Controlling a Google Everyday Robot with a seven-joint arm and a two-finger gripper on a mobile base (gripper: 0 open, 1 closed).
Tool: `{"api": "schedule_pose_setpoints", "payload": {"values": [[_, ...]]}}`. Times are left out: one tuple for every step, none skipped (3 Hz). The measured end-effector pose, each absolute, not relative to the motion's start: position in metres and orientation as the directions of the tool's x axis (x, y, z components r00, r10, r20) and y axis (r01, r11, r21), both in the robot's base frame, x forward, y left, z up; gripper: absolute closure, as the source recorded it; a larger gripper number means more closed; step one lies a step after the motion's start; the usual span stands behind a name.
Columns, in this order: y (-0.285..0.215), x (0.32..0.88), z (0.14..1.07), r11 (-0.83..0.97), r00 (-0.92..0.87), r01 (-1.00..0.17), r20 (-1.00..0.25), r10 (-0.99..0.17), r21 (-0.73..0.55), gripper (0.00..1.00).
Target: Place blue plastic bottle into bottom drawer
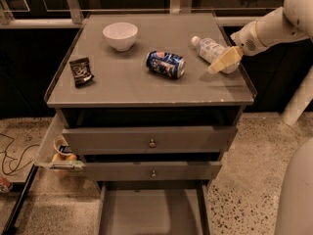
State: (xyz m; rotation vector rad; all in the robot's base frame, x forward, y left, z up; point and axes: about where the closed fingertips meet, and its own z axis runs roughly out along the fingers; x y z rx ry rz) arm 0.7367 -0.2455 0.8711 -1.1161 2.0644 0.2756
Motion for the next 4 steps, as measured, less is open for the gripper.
{"api": "schedule_pose_setpoints", "payload": {"values": [[-0.2383, 0.7358, 0.8607, 0.596, -0.358, -0.793, -0.694, -0.624, -0.126, 0.0], [-0.2379, 0.7357, 0.8601, 0.596, -0.36, -0.793, -0.694, -0.624, -0.124, 0.18], [-0.2379, 0.7357, 0.86, 0.596, -0.36, -0.793, -0.694, -0.624, -0.124, 0.41], [-0.2378, 0.7357, 0.86, 0.596, -0.36, -0.793, -0.693, -0.624, -0.124, 0.64]]}}
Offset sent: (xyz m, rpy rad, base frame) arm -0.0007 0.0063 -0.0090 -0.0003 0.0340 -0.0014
